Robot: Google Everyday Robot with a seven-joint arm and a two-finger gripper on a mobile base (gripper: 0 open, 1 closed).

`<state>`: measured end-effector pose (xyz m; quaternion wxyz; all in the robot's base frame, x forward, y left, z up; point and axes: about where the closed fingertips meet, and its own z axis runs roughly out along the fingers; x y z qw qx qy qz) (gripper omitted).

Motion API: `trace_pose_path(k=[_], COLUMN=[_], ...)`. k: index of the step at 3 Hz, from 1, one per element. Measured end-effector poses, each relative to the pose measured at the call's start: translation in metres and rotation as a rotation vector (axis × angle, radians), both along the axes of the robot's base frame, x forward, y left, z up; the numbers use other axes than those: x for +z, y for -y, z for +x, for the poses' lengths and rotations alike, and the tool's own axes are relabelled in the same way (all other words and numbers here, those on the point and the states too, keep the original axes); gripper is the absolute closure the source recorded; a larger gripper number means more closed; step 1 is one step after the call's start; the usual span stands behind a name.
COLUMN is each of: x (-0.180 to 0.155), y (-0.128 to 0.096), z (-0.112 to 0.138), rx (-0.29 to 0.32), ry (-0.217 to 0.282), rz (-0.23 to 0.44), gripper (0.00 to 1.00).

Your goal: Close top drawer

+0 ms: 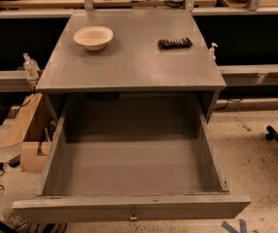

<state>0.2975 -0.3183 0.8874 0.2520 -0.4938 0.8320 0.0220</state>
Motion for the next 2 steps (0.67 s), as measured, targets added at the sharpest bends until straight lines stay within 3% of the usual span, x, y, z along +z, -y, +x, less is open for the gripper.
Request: trace_pose_path(k=[1,2], x=[-0.009,-0.051], y=[0.007,0.006], z=[-0.016,-0.026], rx=[-0.017,-0.024], ry=[0.016,0.013], rz=[0.035,0.111], gripper=[1.00,1.00])
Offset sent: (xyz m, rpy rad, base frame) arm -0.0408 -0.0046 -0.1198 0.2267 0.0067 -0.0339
